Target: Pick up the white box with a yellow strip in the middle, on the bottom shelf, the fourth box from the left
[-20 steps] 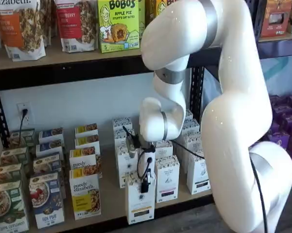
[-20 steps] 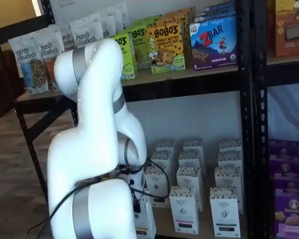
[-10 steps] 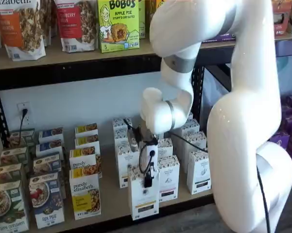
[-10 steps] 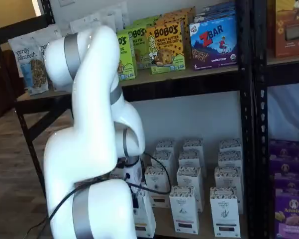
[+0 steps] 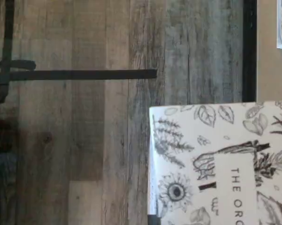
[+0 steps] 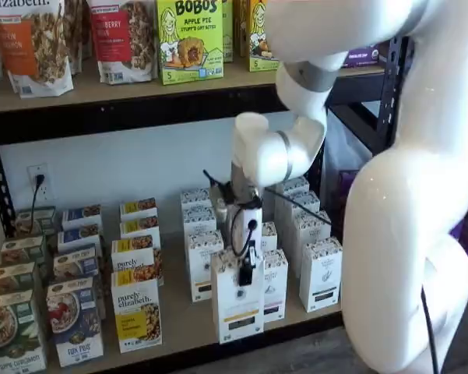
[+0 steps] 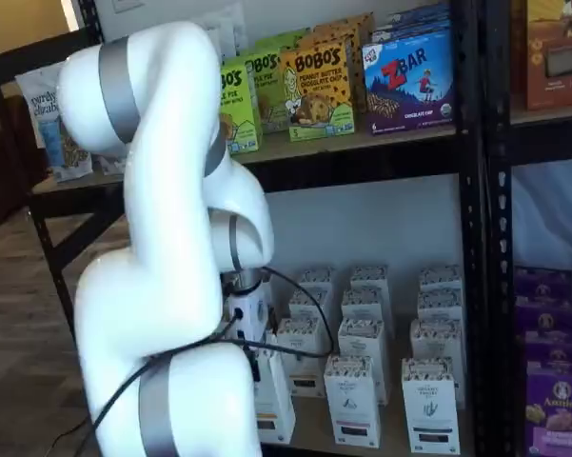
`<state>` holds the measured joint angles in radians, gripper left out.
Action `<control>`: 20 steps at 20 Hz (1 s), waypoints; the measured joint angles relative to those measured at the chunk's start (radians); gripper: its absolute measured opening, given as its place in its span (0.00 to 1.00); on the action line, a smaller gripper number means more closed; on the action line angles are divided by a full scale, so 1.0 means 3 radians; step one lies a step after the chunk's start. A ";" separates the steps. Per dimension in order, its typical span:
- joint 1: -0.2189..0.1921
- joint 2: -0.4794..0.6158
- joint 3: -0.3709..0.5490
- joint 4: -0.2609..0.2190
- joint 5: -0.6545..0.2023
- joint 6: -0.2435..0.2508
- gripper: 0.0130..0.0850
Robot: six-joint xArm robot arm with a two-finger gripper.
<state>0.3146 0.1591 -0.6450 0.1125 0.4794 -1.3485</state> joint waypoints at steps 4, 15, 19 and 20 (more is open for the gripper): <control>-0.0033 -0.0308 0.0137 0.0039 0.0159 -0.0055 0.44; -0.0064 -0.0843 0.0311 0.0059 0.0447 -0.0073 0.44; -0.0059 -0.0931 0.0311 0.0057 0.0531 -0.0059 0.44; -0.0059 -0.0950 0.0316 0.0049 0.0535 -0.0052 0.44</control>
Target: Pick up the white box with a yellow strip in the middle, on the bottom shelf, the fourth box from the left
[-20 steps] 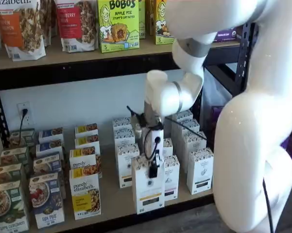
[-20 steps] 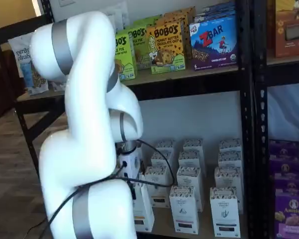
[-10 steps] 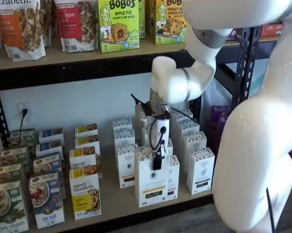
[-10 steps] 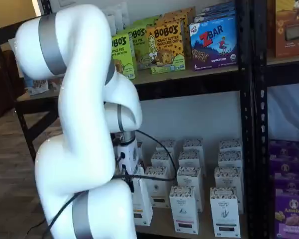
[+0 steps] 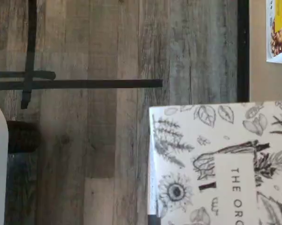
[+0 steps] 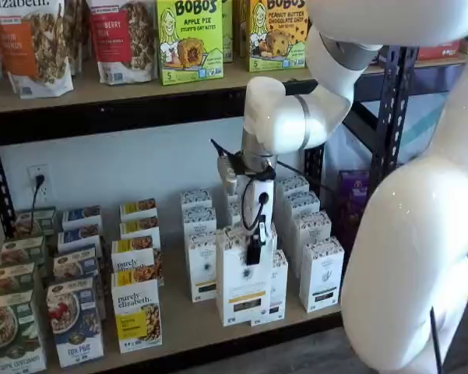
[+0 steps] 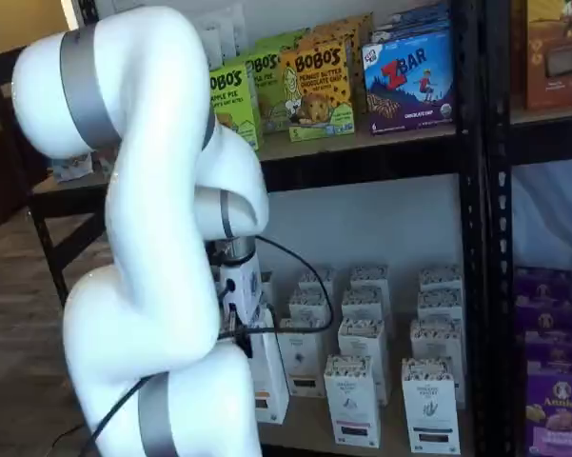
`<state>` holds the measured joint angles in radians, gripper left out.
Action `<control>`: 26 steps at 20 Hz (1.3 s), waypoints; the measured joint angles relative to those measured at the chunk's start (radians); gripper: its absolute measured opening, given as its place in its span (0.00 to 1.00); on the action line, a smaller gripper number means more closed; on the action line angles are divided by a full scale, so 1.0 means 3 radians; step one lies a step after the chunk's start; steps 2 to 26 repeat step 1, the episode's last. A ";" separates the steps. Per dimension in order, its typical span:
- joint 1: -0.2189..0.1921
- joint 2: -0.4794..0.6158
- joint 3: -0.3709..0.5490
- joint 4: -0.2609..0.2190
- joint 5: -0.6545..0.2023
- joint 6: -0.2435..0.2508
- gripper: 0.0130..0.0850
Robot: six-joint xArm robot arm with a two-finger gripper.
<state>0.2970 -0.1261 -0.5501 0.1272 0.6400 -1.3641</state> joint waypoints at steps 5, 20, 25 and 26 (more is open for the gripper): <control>0.0000 -0.0021 0.0004 -0.0004 0.0008 0.0005 0.44; 0.0000 -0.0021 0.0004 -0.0004 0.0008 0.0005 0.44; 0.0000 -0.0021 0.0004 -0.0004 0.0008 0.0005 0.44; 0.0000 -0.0021 0.0004 -0.0004 0.0008 0.0005 0.44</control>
